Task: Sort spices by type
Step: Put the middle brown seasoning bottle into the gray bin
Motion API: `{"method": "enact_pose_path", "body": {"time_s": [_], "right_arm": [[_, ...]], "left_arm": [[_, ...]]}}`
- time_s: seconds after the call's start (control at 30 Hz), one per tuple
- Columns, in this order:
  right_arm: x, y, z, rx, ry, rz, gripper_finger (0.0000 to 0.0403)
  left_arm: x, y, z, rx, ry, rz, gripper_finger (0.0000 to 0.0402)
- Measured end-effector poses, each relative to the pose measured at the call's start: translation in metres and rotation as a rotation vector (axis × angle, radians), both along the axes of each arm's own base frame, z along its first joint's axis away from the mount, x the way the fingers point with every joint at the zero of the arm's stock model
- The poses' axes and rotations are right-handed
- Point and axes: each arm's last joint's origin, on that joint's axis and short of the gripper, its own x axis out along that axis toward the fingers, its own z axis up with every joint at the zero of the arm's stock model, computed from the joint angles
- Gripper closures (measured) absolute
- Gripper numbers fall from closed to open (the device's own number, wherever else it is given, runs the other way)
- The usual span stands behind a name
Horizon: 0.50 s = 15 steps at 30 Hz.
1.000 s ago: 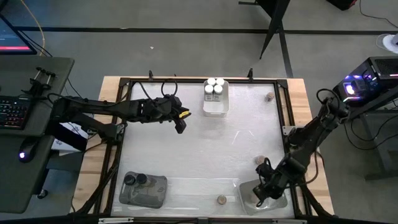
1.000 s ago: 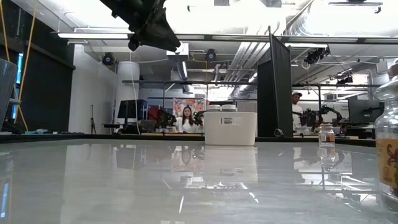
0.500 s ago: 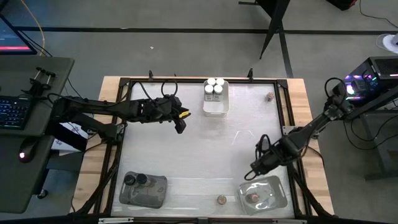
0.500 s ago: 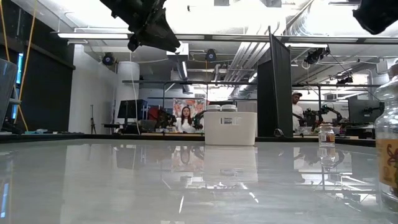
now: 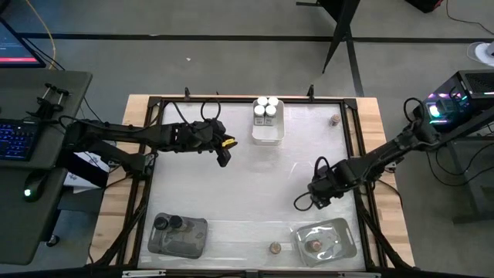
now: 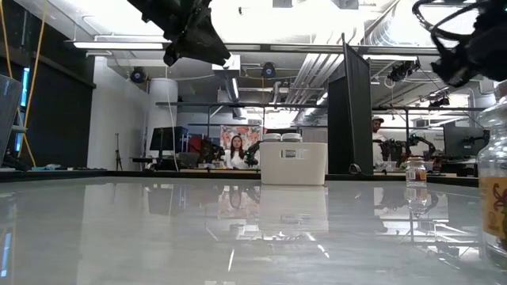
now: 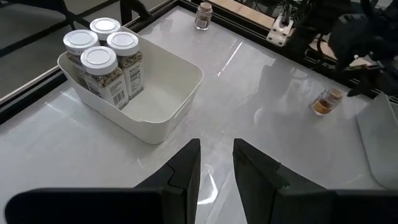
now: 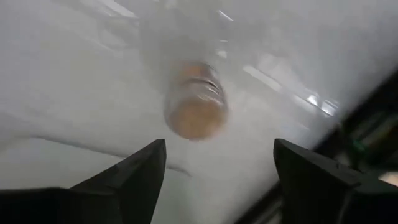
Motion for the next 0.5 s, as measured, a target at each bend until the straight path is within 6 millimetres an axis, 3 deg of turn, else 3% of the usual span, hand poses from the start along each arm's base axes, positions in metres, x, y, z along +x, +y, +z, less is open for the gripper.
{"method": "enact_pose_path", "body": {"time_s": [0.13,0.3,0.5], "right_arm": [[0.01,-0.003,-0.001,0.028,-0.082,0.023,0.011],[0.008,-0.012,-0.008,-0.043,0.019,0.016,0.011],[0.017,-0.014,-0.013,0.007,0.003,0.031,0.011]], "left_arm": [[0.0,0.0,0.0,-0.002,0.0,-0.003,0.0318],[0.0,0.0,0.0,-0.008,-0.002,-0.002,0.0318],[0.0,0.0,0.0,-0.018,-0.005,-0.002,0.0318]]}}
